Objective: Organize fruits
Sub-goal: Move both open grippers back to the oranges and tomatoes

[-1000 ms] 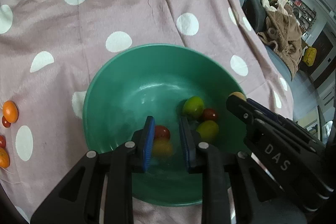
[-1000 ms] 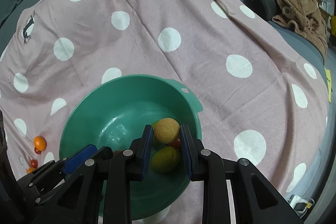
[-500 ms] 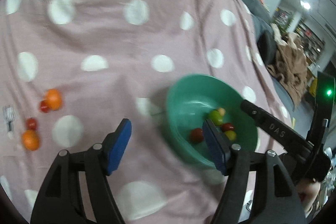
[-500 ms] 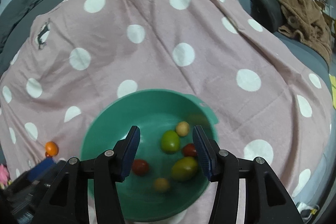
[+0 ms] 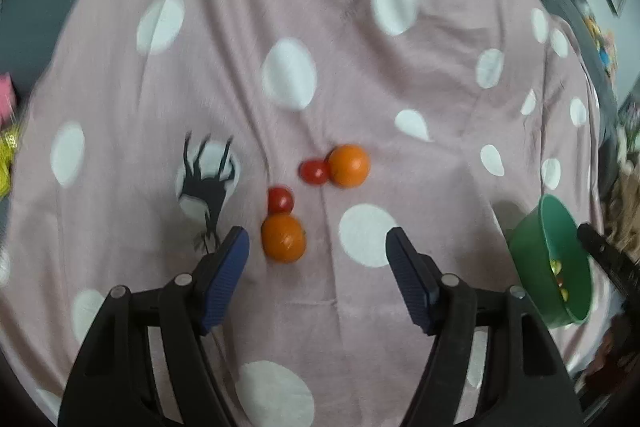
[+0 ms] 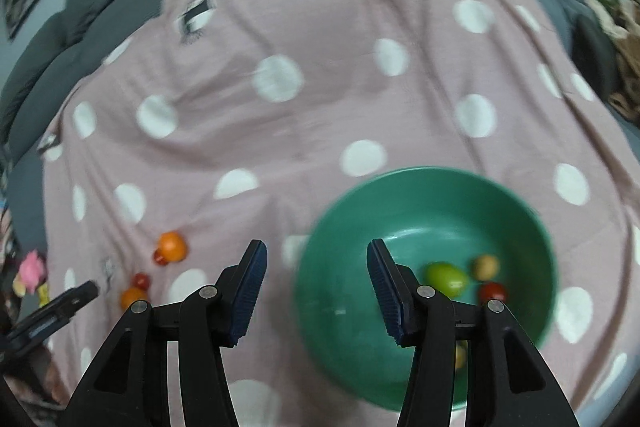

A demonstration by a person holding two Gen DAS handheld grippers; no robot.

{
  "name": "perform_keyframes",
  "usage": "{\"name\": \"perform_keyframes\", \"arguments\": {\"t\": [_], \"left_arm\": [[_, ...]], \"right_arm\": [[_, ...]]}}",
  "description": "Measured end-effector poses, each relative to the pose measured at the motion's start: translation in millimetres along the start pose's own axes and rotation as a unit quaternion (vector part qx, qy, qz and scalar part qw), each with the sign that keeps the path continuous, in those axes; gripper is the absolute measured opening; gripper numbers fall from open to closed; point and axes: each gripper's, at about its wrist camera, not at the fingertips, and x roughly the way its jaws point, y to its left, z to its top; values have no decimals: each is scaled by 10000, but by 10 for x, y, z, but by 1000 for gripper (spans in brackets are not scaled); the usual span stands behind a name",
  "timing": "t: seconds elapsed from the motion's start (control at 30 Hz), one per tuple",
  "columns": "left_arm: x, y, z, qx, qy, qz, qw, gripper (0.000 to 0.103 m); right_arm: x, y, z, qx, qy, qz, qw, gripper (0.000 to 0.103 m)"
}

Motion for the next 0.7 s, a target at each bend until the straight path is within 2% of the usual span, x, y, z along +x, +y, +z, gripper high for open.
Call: {"name": "perform_keyframes", "arguments": {"t": [0.1,0.23,0.33,0.47,0.7], "left_arm": [[116,106,20,-165,134,-98,9997,62],[242,60,57,-36,257,-164,9995,41],[388,83,93,-158,509,-209,9984,34],[481,54,107,-25,581,-117,9982,34],[527,118,127,-202,601,123,9979,34]], "right_arm": [[103,169,-37,-138,187,222,9995,53],[245,349,-122,-341,436,273,9981,53],[312,439,-177,-467,562,281,9969,53],[327,496,-205,-554,615,280,9962,53],[323,491,-194,-530,613,223,9965,53]]}}
